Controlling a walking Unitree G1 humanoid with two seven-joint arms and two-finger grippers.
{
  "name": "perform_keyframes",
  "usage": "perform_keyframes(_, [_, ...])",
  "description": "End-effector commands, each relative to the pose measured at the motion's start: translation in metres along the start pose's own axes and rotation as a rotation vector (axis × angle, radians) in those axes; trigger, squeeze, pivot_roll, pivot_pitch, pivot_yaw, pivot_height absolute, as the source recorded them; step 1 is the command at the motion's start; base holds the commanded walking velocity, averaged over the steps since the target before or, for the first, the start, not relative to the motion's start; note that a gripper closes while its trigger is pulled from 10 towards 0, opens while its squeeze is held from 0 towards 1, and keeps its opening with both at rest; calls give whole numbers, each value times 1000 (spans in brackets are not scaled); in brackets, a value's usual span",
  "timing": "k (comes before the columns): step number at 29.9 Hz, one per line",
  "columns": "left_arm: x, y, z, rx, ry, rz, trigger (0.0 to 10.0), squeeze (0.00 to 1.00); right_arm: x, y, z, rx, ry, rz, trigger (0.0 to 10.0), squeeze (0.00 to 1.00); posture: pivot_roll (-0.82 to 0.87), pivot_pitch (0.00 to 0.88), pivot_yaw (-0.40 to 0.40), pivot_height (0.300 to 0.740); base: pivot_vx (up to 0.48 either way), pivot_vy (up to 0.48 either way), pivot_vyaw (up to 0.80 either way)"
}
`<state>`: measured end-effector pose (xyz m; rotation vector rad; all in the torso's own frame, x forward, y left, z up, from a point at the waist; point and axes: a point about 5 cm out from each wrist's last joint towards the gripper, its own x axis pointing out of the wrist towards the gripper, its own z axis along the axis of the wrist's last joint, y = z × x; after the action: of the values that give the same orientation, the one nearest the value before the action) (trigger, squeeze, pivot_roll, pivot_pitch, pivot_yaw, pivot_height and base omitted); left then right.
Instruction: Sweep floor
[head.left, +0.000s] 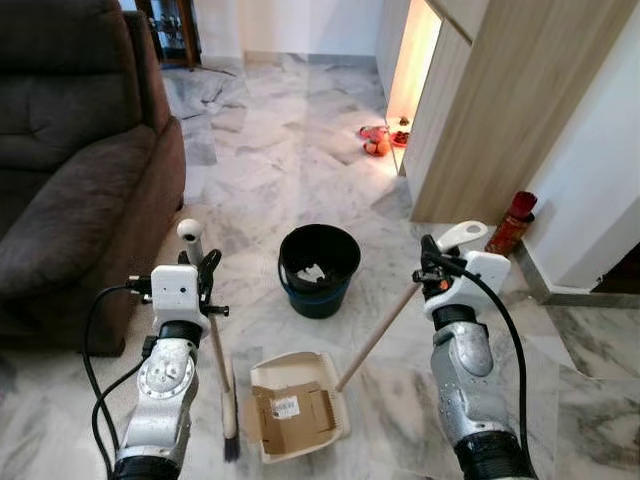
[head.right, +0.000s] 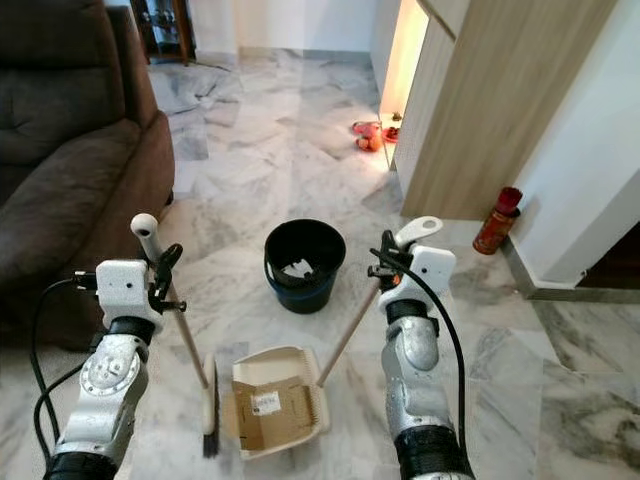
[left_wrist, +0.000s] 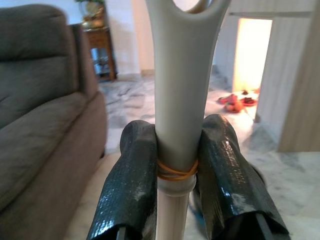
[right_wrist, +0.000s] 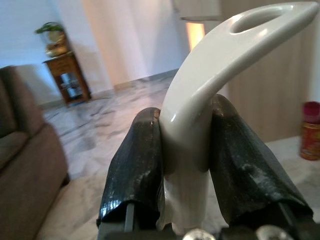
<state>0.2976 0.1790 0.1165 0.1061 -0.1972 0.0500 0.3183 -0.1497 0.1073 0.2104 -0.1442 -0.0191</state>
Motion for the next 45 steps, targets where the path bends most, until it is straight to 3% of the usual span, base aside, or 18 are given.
perform_keyframes(1, [2, -4, 8, -4, -47, -14, 10000, 0, 2, -1, 6, 3, -30, -3, 10000, 0, 126, 0, -54, 740, 304, 0, 0])
perform_keyframes(34, [2, -6, 7, -3, -46, -11, 10000, 0, 3, 5, 8, -5, -37, 41, 10000, 0, 128, 0, -59, 740, 303, 0, 55])
perform_keyframes(45, [1, -6, 2, 14, -34, -32, 10000, 0, 0, 10, 11, -33, -61, 94, 10000, 0, 121, 0, -52, 740, 0, 0, 0])
